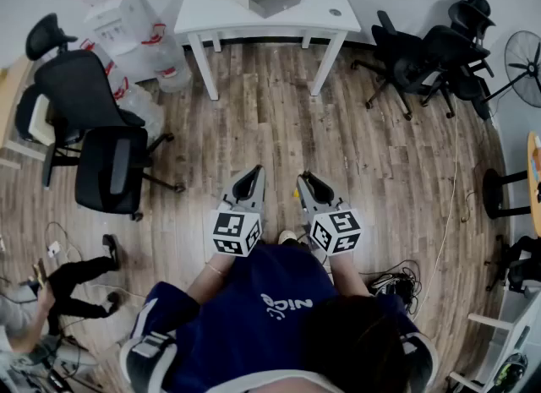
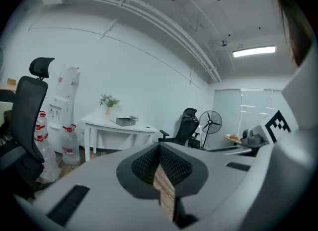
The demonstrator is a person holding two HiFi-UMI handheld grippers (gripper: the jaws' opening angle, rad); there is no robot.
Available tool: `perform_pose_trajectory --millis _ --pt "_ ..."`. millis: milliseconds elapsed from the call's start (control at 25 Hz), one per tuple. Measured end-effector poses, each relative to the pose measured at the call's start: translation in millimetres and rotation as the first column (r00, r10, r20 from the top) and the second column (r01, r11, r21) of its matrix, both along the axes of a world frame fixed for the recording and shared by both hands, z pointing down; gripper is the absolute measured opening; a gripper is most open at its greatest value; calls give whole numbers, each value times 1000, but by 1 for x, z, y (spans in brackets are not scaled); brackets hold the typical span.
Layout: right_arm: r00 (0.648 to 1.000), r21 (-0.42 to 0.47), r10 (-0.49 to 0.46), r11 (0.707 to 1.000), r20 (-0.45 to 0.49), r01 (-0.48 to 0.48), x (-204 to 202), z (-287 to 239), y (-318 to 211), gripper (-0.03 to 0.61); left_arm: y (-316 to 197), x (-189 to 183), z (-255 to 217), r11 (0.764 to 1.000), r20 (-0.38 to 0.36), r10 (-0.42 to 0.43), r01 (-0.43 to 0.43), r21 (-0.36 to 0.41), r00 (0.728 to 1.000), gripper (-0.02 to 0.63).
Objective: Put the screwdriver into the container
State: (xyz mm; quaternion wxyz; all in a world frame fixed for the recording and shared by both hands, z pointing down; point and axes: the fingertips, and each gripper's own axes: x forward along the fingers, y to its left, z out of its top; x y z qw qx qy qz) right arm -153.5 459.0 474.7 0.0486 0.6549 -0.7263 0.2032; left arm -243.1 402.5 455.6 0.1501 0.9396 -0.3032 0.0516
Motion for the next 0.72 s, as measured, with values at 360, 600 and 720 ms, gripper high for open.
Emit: perform_pose_trajectory --millis 360,600,720 --pt "999 10 35 999 32 -35 -16 3 -11 91 -13 -18 3 999 -12 32 -31 9 999 17" --pt "997 21 80 997 21 -80 -20 5 -24 91 -30 -31 10 998 -1 58 -58 7 998 17" --pt "996 14 82 996 44 -83 -22 9 -29 91 -32 -33 13 998 4 65 -65 0 998 17"
